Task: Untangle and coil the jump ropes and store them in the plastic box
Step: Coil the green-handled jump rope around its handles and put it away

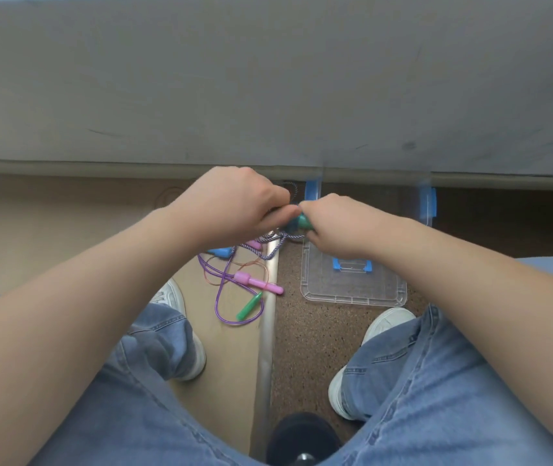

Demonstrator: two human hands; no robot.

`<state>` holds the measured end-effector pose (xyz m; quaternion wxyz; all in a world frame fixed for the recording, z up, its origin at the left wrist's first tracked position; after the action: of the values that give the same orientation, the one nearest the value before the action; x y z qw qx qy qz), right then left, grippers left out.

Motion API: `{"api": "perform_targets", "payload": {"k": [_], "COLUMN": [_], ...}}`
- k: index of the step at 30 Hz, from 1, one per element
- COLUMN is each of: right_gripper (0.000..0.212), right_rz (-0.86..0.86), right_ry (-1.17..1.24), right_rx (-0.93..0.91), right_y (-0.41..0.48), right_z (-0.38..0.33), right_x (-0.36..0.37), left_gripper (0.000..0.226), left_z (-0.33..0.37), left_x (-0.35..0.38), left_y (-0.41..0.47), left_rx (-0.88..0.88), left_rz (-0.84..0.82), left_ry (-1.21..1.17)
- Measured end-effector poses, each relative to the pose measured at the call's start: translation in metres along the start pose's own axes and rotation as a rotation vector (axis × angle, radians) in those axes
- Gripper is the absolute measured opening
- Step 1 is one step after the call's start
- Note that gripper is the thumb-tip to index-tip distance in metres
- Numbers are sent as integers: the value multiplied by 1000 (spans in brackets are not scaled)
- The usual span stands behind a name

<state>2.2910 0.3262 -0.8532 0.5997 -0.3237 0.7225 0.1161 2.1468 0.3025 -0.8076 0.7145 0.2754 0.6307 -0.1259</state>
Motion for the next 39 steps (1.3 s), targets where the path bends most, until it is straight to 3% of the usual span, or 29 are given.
{"api": "perform_targets", "payload": {"k": [3,6,10,17,25,28,30,34,37,39], "right_gripper": [22,22,21,17,10,17,17,8,12,14], "right_rz": [-17,30,94,101,129,153,163,160,156,170], "right_ry": [-30,-34,47,29,194,329,428,556,640,705], "right_rx": [-181,-314,-369,-341,-333,-290,-247,-195,-175,-163], "right_y": [-6,-8,-9,-11,-5,-2,-1,-1,-1,-1], "right_z": [-17,-28,-27,-18,-14,-9,-6,-9,-11,-13], "right_x": [-7,-14,-22,-17,-17,-20,-19,-14,-12,-11], "left_gripper": [52,55,57,61,18,17,16,28,38,30], "left_z": [-9,-11,-20,-12,-24,-25,-27,-29,-24,-23], "left_x": [-4,-4,-5,10,7,5,8,18,22,23], "left_y": [2,3,3,-3,-15,-17,-17,-17,-19,-21], "left_rx": [-86,-210,-482,-695,-926,-988,-1010,-990,-1002,-1007], "left_rz": [38,-42,-166,-260,-424,-350,-245,1,97,119], "left_ry": [-16,-182,-487,-555,-1156,-1442,-1489,-1117,-1091,-1071]}}
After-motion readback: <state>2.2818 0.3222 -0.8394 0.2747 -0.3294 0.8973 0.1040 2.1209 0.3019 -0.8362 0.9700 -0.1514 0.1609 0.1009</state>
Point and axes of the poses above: each hand's wrist, its own y-axis towards the middle knuckle, its own x-axis out of the palm, z = x × y, the point moved 4 cm from there along y, towards the middle knuckle, and after that the axes turned 12 degrees about z, right-handed, at the moved point
